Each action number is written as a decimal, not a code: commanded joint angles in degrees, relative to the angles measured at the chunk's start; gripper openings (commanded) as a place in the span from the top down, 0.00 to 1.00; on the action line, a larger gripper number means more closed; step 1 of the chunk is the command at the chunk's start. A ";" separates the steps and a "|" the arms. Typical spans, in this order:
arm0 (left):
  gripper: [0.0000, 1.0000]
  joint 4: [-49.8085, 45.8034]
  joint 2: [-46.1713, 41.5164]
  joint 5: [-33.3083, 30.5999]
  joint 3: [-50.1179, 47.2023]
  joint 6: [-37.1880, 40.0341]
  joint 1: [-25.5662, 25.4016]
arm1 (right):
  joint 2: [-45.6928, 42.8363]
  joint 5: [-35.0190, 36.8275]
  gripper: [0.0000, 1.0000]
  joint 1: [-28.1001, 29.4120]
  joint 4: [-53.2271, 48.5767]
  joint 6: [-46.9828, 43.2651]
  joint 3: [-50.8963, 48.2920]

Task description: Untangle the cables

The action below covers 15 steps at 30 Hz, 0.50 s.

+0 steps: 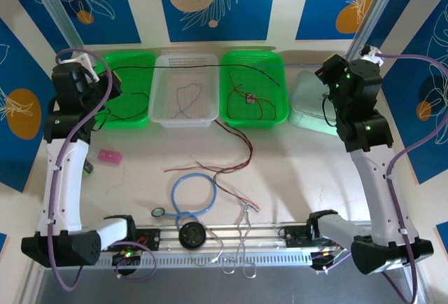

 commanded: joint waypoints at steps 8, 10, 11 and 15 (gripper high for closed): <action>1.00 4.94 1.32 2.94 -2.54 -5.88 6.28 | -0.92 0.01 1.00 -2.25 -0.33 1.67 -0.98; 1.00 4.63 1.50 2.58 -2.55 -6.07 7.00 | -0.85 -0.05 1.00 -2.29 -0.33 1.38 -0.97; 1.00 4.69 1.36 2.20 -2.70 -6.19 7.35 | -0.75 -0.01 1.00 -2.43 -0.40 1.17 -0.93; 1.00 5.28 0.98 2.02 -2.70 -7.00 7.97 | -0.40 -2.21 1.00 -3.69 0.02 -0.08 -0.68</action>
